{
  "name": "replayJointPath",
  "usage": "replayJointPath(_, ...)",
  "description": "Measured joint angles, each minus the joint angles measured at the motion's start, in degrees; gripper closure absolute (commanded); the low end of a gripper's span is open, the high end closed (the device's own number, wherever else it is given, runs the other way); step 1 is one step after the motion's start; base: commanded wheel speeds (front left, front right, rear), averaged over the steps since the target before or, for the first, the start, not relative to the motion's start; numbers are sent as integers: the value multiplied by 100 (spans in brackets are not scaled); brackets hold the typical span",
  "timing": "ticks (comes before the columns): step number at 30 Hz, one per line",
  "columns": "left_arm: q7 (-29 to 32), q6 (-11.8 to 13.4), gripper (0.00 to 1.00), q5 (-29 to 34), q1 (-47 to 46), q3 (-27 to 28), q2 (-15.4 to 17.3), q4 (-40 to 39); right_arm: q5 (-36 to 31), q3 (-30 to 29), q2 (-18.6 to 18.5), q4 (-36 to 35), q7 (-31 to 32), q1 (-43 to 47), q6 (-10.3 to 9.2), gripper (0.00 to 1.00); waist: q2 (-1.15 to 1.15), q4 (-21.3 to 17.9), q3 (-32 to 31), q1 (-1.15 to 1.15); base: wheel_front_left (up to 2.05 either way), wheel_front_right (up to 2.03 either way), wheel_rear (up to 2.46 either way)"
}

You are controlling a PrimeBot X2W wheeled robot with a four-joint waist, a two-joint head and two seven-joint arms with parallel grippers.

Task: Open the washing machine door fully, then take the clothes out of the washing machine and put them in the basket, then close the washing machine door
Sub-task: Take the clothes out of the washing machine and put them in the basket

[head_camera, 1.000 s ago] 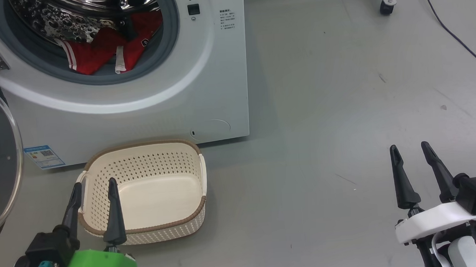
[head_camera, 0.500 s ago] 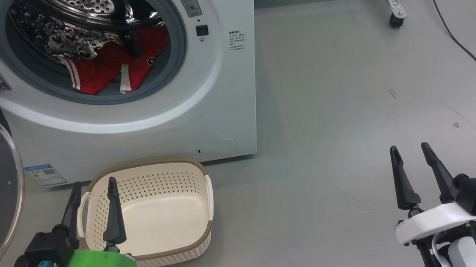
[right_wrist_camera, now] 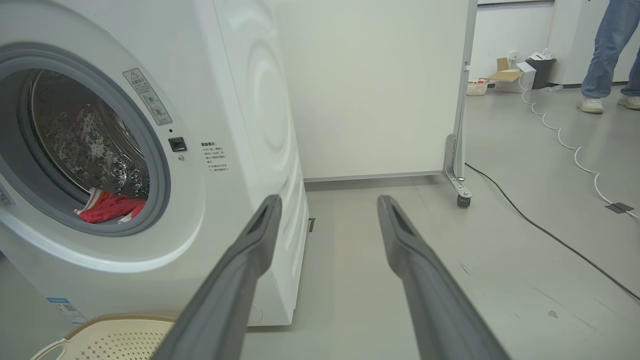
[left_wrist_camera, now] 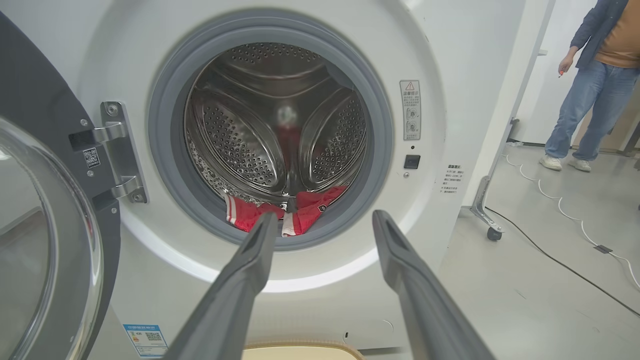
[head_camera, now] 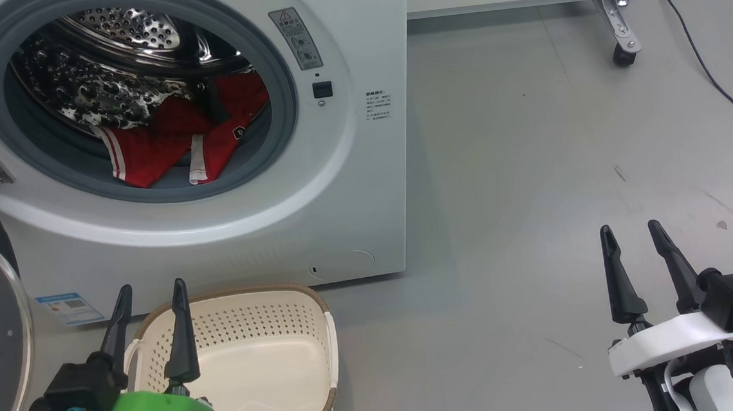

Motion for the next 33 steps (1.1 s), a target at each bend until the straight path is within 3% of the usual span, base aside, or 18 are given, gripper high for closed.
replayJointPath(15,0,-26,0,0,44,-83,0,54,0,0,30,7,0,52,0,0,0,-16,-1,0,57,-57,0)
replayJointPath(33,0,-48,0,42,45,-110,0,96,0,11,31,8,0,53,0,0,0,-38,33,0,6,-6,0)
